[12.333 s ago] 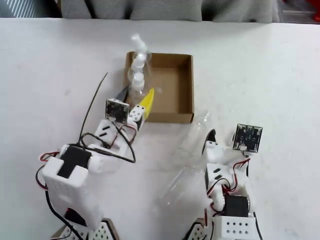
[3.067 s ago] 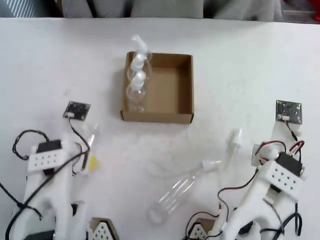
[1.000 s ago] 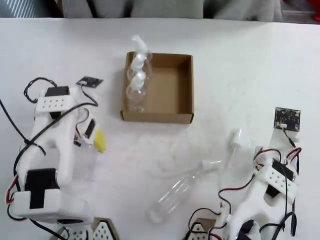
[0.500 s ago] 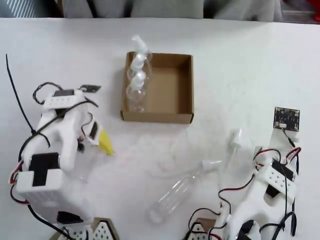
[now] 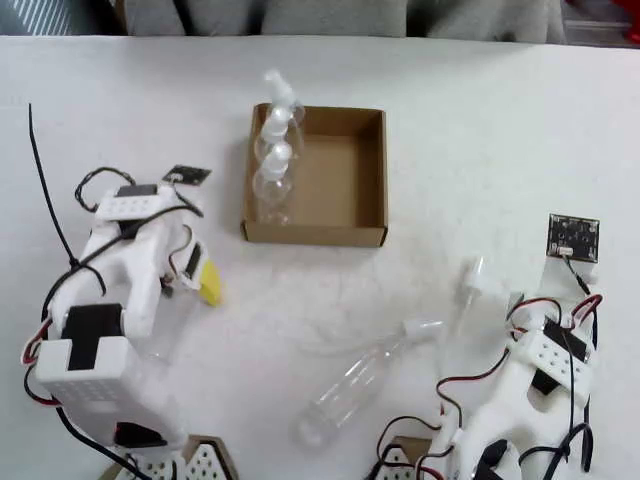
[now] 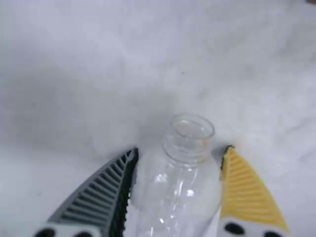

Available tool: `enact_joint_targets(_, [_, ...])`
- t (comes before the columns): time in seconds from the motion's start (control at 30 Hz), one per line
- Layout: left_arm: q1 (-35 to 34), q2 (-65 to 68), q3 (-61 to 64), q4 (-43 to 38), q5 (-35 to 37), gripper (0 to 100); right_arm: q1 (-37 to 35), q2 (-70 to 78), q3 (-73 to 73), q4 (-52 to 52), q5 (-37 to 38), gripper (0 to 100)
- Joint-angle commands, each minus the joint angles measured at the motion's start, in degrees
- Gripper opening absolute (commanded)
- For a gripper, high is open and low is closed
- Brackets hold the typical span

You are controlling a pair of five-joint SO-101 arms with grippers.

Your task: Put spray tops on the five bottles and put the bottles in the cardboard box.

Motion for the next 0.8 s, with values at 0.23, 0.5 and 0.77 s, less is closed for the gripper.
enact_joint_targets(0.23, [-1.19,-0.84,-3.34,-1.93,4.92,27,-0.22,-0.04,-0.88,-1.01,0.62,17.0])
enact_joint_targets(0.5, [-3.21,-0.84,-4.92,-4.04,20.40,33,-0.31,-0.04,-0.88,-1.01,0.62,17.0])
enact_joint_targets(0.77, [-3.65,-2.51,-4.48,-7.82,22.07,27,-0.22,-0.04,-0.88,-1.10,0.62,17.0])
